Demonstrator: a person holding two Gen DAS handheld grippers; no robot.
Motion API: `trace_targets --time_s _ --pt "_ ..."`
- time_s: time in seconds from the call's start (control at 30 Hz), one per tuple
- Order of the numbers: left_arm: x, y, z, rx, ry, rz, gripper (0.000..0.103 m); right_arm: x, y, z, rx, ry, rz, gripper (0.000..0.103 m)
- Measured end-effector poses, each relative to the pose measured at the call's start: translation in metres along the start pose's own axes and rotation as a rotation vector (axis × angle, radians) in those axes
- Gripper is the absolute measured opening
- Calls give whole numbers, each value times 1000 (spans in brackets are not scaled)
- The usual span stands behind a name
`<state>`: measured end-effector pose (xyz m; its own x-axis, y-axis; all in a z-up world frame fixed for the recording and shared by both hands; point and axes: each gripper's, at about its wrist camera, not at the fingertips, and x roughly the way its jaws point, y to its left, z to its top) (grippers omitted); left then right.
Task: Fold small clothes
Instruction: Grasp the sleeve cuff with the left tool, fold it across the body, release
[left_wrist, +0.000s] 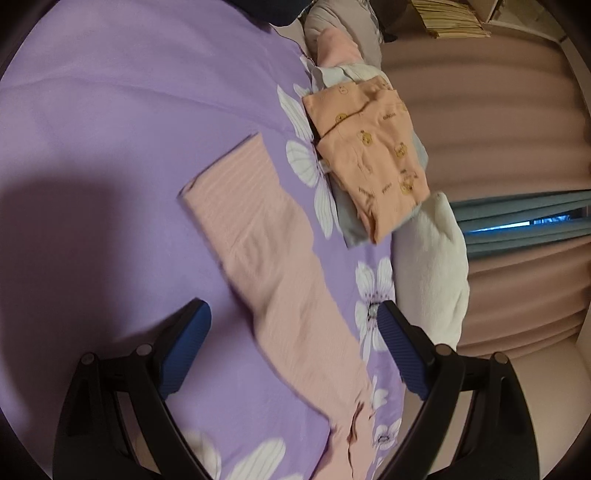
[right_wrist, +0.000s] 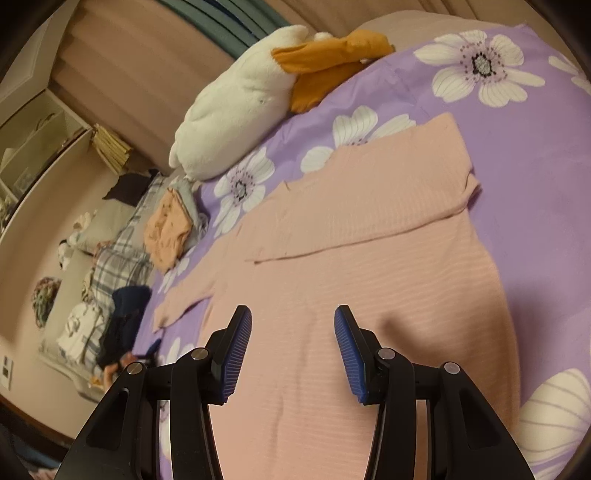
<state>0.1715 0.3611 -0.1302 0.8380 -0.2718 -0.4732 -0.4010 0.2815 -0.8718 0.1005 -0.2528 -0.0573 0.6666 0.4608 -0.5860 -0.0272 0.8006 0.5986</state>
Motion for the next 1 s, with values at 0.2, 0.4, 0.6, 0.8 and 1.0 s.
trace_targets --time_s 0.2,0.4,0.6,0.8,1.0 --pt "21 -14 24 19 -63 84 80 5 -4 -5 19 15 -8 47" --pt "36 -18 26 70 -62 274 9 6 -11 -9 17 24 -44 47" --pt "25 -83 -3 327 -94 294 8 1 -15 -9 12 9 -54 47" --pt "30 -193 -80 613 -39 149 8 -7 -21 -7 34 -15 -34 47" --pt "70 -269 -206 866 61 89 8 -20 -37 -9 61 -31 -26 47"
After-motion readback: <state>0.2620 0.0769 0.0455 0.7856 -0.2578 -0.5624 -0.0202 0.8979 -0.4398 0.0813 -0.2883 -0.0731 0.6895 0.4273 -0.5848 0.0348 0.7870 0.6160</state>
